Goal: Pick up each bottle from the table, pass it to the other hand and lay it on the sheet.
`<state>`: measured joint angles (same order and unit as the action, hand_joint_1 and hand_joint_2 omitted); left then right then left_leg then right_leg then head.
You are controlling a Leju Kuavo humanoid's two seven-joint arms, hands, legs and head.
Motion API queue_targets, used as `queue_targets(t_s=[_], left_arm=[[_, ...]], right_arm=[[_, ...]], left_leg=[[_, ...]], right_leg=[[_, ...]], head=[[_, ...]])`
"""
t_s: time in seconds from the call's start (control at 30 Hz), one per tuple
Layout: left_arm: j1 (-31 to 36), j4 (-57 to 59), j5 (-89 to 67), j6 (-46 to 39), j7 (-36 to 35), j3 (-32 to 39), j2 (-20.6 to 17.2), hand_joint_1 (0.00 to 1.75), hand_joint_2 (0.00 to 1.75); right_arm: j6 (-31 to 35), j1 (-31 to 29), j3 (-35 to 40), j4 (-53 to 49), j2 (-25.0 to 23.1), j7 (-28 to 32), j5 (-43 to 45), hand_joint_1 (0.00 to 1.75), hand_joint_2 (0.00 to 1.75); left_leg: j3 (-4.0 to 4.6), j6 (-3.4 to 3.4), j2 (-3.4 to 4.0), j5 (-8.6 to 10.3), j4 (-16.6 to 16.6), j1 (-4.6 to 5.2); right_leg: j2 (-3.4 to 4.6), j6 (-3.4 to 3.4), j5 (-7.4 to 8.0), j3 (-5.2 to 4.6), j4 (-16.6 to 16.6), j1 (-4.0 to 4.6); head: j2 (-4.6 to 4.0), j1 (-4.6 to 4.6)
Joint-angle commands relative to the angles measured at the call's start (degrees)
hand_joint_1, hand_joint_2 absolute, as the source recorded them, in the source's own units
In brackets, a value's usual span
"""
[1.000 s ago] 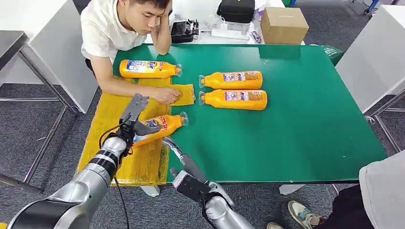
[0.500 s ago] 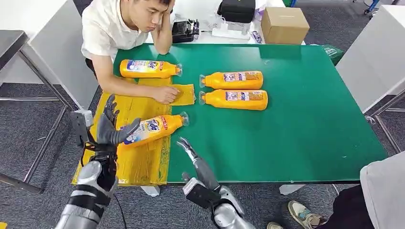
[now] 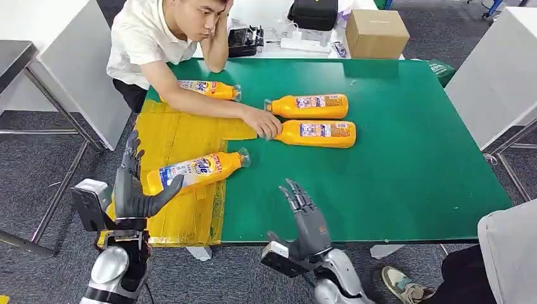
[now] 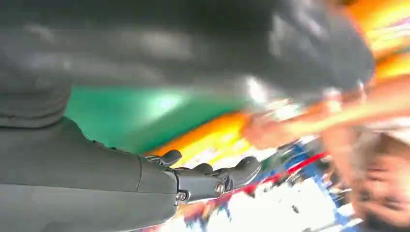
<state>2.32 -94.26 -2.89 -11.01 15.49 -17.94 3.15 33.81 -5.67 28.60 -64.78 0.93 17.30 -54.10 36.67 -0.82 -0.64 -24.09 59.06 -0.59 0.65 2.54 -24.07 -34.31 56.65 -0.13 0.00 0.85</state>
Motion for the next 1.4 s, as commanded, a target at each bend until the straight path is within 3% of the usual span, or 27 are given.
queue_targets(t_s=[0.03,0.07,0.1,0.33,0.53,0.87,1.13,1.4], left_arm=[[-4.66,-4.43,-6.72,-4.70,1.78,-2.85,0.80,0.00,1.75],[-4.40,-4.22,-6.68,-4.94,1.85,-2.78,0.99,0.00,1.75],[-4.15,-3.97,-6.63,-5.07,1.91,-2.82,1.17,0.00,1.75],[-1.49,-0.75,-6.72,-5.93,2.28,-4.63,1.62,0.00,1.75],[-1.13,-0.22,-6.74,-6.19,2.28,-4.85,1.65,0.00,1.75],[1.04,2.56,-6.12,-5.82,1.96,-5.80,1.83,0.00,1.75],[3.61,5.26,-3.55,-4.22,0.69,-6.96,2.30,0.00,1.75],[4.55,6.64,-2.76,-4.01,0.43,-7.21,2.68,0.00,1.75]], right_arm=[[1.60,-6.67,-17.04,11.17,11.37,-4.65,-10.73,0.00,0.00],[1.14,-9.28,-17.39,14.55,12.03,-5.44,-13.49,0.00,0.00],[0.46,-11.00,-17.45,16.52,11.97,-5.14,-13.50,0.00,1.75],[0.05,-19.57,-12.60,23.48,10.29,-7.17,-21.10,0.00,1.75],[1.30,-20.68,-11.55,22.96,9.77,-7.59,-21.23,0.00,1.75],[-4.09,-26.38,-8.47,29.06,8.56,-11.37,-24.15,0.00,1.75],[-25.90,-32.73,-8.53,41.69,6.68,-14.65,-17.38,0.00,1.75],[-31.43,-33.23,-8.45,44.25,7.40,-17.50,-15.68,0.00,1.75]], left_leg=[[-0.23,-0.08,-0.11,-0.03,-0.06,0.13],[-0.17,-0.08,-0.13,-0.01,-0.06,0.15],[-0.09,-0.05,-0.03,-0.01,-0.03,0.14],[-0.10,-0.07,0.06,0.03,-0.03,0.16],[-0.26,-0.10,0.01,0.07,-0.08,0.14],[-0.21,-0.10,0.08,0.11,-0.08,0.17],[-0.09,-0.13,0.01,0.13,-0.04,0.15],[-0.23,-0.13,0.00,0.15,-0.05,0.10]], right_leg=[[-0.19,0.05,-0.06,0.29,-0.07,-0.11],[-0.14,0.06,-0.03,0.23,-0.07,-0.14],[0.00,0.03,0.01,0.13,-0.03,-0.14],[0.05,0.09,0.13,0.08,-0.02,-0.12],[-0.05,0.10,0.07,0.24,-0.05,-0.10],[-0.02,0.07,0.12,0.20,-0.01,-0.14],[-0.02,0.14,0.13,0.11,0.01,-0.13],[-0.10,0.13,0.14,0.23,-0.05,-0.08]], head=[[0.00,0.02],[0.00,0.02],[0.00,0.04],[0.00,0.00],[0.00,0.02],[0.00,0.00],[0.00,0.00],[0.00,0.00]])
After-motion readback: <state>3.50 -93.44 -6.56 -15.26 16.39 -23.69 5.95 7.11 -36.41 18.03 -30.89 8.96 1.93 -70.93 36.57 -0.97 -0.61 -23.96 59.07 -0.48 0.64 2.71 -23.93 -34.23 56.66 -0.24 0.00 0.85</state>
